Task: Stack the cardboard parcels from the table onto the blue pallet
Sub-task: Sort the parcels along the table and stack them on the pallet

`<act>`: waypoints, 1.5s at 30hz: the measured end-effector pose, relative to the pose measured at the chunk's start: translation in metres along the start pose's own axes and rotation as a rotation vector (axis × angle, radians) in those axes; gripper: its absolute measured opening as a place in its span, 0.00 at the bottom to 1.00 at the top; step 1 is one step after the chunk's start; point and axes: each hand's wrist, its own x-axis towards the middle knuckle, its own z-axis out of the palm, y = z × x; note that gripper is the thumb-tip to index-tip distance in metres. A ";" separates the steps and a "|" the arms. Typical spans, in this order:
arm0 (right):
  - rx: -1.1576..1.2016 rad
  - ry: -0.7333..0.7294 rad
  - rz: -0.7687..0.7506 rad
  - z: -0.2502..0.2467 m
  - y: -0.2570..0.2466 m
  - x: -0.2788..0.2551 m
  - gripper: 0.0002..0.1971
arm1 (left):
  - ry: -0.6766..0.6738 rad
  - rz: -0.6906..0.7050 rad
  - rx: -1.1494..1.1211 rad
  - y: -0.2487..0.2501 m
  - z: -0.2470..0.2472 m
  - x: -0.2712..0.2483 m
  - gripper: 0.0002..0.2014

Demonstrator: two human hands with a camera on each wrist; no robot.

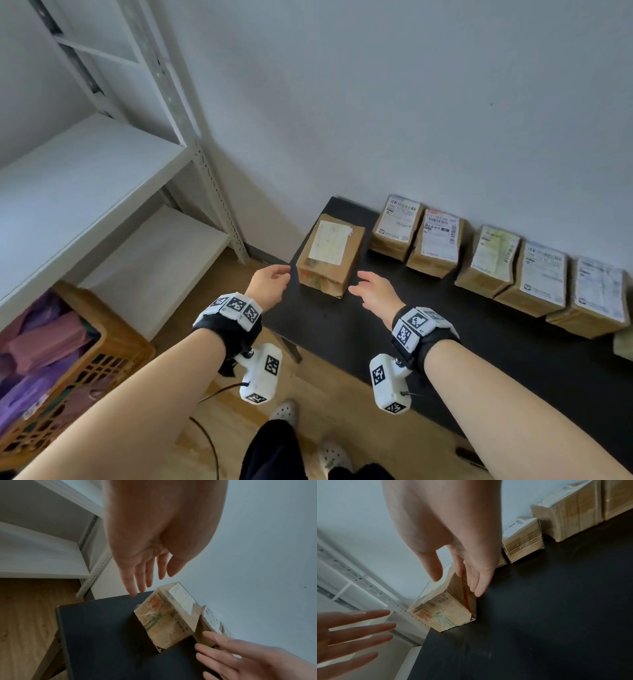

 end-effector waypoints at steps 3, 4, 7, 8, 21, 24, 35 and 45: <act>0.076 0.041 0.055 0.011 -0.005 0.011 0.33 | -0.133 0.001 0.017 0.009 -0.007 0.025 0.20; 0.104 0.057 0.067 0.013 -0.007 0.015 0.34 | -0.176 0.004 0.018 0.013 -0.009 0.033 0.21; 0.167 0.096 0.088 0.018 -0.013 0.026 0.39 | -0.278 0.006 0.013 0.021 -0.010 0.056 0.23; 0.181 0.104 0.093 0.020 -0.014 0.028 0.40 | -0.303 0.010 0.016 0.022 -0.009 0.062 0.24; 0.467 0.175 0.101 0.035 -0.015 0.037 0.39 | -0.457 0.034 -0.083 0.021 -0.005 0.097 0.26; 0.483 0.171 0.096 0.038 -0.014 0.038 0.39 | -0.466 0.040 -0.092 0.019 -0.007 0.100 0.28; 0.551 0.302 0.039 0.021 -0.004 0.000 0.40 | -0.538 0.131 -0.076 0.037 0.012 0.076 0.29; 0.621 0.498 -0.043 -0.040 0.043 -0.114 0.38 | -0.709 0.298 -0.066 0.064 0.085 -0.018 0.31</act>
